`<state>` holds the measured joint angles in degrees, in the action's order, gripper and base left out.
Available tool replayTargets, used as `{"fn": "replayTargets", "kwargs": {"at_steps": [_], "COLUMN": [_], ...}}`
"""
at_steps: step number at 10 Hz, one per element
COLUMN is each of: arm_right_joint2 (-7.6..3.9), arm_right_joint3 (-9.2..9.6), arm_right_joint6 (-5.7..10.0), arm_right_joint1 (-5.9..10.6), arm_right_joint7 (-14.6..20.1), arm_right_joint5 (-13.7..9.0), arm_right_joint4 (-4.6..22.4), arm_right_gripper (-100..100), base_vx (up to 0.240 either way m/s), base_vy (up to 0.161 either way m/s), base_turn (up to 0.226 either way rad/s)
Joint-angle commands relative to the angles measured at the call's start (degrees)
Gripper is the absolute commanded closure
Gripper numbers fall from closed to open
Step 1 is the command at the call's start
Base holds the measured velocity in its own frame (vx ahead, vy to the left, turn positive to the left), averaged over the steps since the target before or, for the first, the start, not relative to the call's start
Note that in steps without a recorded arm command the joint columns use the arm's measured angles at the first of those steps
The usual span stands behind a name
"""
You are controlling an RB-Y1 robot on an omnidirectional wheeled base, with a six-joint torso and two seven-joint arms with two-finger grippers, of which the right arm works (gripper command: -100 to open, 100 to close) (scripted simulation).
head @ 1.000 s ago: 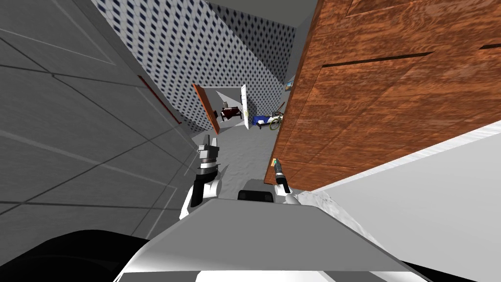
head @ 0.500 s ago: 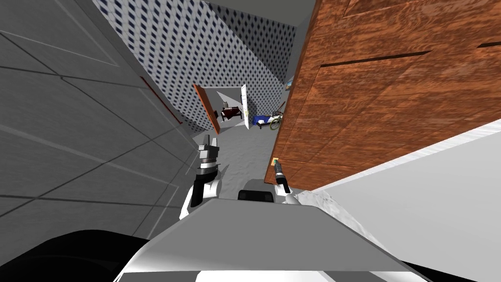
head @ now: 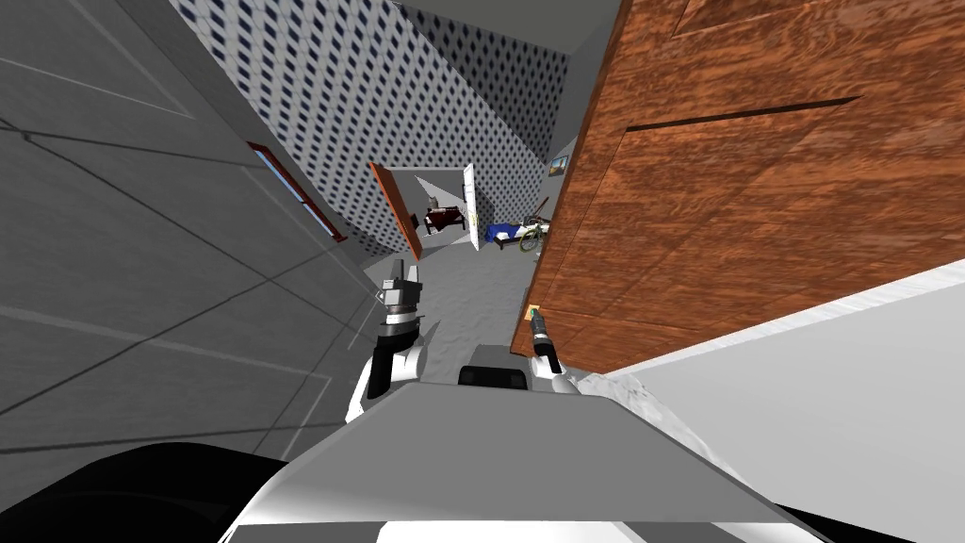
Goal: Push the door open
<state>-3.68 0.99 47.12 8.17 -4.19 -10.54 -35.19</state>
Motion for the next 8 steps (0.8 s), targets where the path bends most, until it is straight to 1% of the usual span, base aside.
{"fn": "replayTargets", "kwargs": {"at_steps": [1,4,5,6,7,8], "arm_right_joint2": [-0.82,-1.38,-1.64,-1.64,-1.88,-1.88], "arm_right_joint3": [-1.16,-2.75,-3.65,-3.65,-4.59,-4.59], "arm_right_joint6": [0.16,0.12,0.10,0.10,0.08,0.08], "arm_right_joint1": [0.62,0.67,0.70,0.70,0.73,0.73], "arm_right_joint7": [-0.2,-0.6,-0.9,-0.9,-1.1,-1.1], "arm_right_joint5": [-0.6,-1.5,-1.9,-1.9,-2.5,-2.5], "arm_right_joint4": [0.3,0.5,0.6,0.6,0.7,0.7], "arm_right_gripper": [100,100,100,100,100,100], "base_vx": [0.171,0.198,0.216,0.148,0.154,0.135], "base_vy": [0.042,0.039,0.063,0.034,0.018,0.028], "base_turn": [-0.033,-0.043,-0.079,-0.051,-0.039,-0.034]}}
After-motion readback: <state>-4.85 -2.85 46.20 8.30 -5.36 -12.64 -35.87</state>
